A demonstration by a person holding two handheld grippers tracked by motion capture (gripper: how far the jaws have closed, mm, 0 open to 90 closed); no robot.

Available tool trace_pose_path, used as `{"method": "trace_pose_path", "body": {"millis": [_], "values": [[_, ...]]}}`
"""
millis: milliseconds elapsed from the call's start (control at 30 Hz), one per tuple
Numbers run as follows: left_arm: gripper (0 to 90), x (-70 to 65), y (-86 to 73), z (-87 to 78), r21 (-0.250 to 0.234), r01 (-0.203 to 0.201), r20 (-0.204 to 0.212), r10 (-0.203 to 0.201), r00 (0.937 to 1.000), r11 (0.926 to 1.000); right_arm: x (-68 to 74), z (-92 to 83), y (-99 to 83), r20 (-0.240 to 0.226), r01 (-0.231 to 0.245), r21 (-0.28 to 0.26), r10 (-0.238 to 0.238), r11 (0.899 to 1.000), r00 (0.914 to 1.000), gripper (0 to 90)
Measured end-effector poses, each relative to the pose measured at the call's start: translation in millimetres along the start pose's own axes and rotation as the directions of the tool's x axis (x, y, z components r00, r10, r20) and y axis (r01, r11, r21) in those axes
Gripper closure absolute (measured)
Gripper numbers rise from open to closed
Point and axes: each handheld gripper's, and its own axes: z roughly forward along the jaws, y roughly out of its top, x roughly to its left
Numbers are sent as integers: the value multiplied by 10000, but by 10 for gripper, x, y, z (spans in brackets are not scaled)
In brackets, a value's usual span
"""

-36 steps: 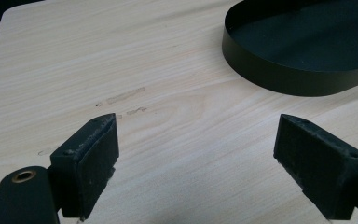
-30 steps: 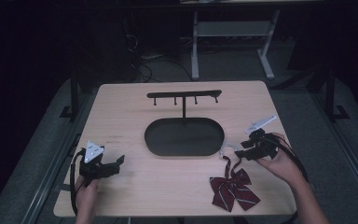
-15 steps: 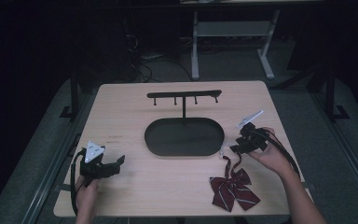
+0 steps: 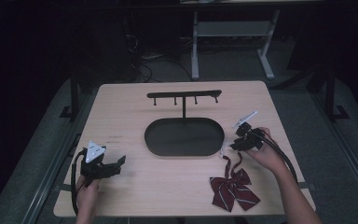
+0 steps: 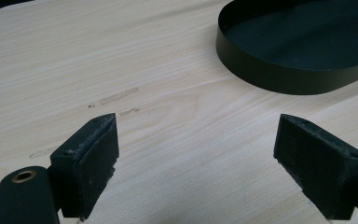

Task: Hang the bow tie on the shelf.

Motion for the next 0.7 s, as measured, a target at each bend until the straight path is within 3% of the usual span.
{"method": "trace_pose_path", "body": {"millis": [300,700], "values": [[136,2,1,2,17,-15,11,15,10000,10000,52,40,-4,445,287,220,-297,9993,9986,842],[136,-8,4,7,52,-74,3,74,10000,10000,106,-111,-67,55,405,117,-405,9991,9992,878]]}}
